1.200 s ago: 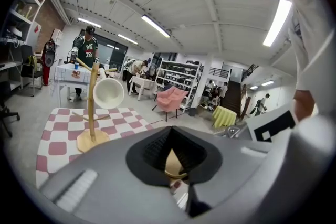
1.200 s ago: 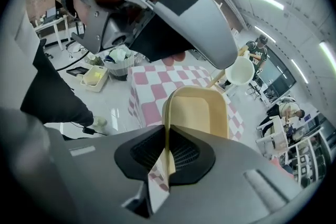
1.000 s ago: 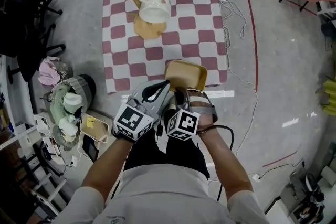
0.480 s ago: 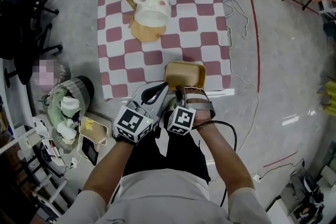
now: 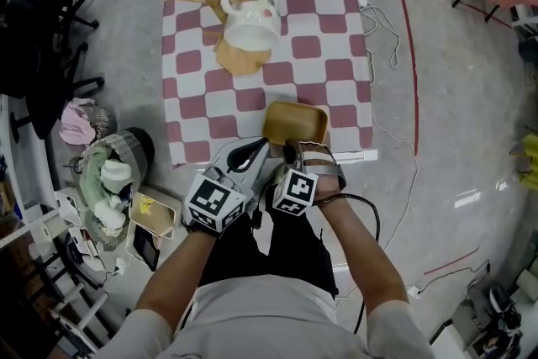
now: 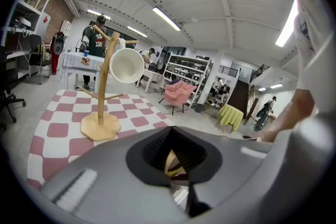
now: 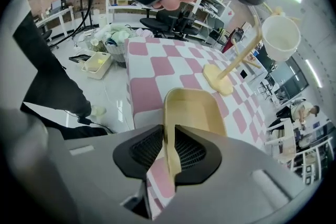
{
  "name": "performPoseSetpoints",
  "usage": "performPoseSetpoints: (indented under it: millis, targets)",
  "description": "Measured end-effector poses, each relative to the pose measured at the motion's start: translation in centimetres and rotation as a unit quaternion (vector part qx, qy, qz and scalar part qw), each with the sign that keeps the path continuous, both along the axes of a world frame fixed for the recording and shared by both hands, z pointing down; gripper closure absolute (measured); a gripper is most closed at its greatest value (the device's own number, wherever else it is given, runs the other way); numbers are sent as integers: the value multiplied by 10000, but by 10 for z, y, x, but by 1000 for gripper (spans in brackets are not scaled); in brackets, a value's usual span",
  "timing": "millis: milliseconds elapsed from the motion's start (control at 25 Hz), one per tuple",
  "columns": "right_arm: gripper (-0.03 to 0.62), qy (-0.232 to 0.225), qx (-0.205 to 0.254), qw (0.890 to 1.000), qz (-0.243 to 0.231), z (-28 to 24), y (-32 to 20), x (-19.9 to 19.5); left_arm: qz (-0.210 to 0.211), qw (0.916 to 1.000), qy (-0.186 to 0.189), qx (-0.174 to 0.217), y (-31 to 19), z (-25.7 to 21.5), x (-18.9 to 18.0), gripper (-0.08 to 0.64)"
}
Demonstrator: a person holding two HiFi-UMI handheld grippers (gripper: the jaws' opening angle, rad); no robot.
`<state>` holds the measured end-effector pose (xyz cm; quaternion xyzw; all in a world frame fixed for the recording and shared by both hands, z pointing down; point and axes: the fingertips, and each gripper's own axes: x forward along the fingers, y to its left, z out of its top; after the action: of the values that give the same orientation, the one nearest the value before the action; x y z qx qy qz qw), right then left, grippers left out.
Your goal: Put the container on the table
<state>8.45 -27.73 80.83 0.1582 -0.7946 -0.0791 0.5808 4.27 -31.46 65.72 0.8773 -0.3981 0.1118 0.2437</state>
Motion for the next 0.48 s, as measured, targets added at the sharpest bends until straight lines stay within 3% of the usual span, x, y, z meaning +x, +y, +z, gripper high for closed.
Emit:
performPoseSetpoints:
  millis: [200,480]
  targets:
    - [511,-363,-249,9988,211,-12,6,-8,19,10000,45,-61,9,-3,-4,555]
    - [512,-862,75,9933,764,-60,11,-13,139,9999,22,-51,25,-21,-9,555]
